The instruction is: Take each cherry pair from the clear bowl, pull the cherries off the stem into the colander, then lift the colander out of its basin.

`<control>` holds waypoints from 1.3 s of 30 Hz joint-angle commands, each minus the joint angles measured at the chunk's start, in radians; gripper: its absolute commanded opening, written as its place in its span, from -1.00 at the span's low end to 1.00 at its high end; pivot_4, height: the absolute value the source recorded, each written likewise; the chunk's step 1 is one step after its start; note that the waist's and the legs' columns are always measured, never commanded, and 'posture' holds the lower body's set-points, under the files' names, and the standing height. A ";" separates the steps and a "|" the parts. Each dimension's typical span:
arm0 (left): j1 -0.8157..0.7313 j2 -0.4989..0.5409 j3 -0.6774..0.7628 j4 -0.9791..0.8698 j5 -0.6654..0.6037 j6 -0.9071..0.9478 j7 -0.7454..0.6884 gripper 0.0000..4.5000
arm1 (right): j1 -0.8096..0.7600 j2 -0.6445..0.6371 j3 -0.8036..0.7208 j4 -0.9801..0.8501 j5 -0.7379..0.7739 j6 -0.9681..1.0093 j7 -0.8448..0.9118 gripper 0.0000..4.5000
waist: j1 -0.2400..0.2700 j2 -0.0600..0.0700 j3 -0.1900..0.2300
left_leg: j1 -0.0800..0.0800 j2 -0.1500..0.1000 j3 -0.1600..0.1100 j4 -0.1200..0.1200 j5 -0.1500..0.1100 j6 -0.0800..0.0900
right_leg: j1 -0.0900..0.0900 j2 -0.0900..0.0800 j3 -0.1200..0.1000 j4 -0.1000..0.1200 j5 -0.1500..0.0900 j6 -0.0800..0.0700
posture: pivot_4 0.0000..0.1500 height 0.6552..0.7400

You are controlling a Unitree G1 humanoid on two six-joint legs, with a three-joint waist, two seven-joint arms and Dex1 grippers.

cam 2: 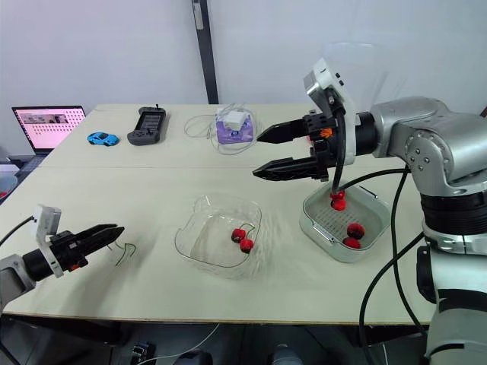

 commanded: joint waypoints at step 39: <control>-0.416 0.195 -0.300 -0.136 0.029 -0.154 -0.417 0.97 | -0.102 -0.004 0.316 -0.314 -0.008 0.463 -0.354 1.00 | -0.003 0.000 0.001 | 0.000 0.001 0.000 0.000 0.000 0.000 | -0.002 0.002 0.001 0.003 0.000 0.000 | 1.00 0.84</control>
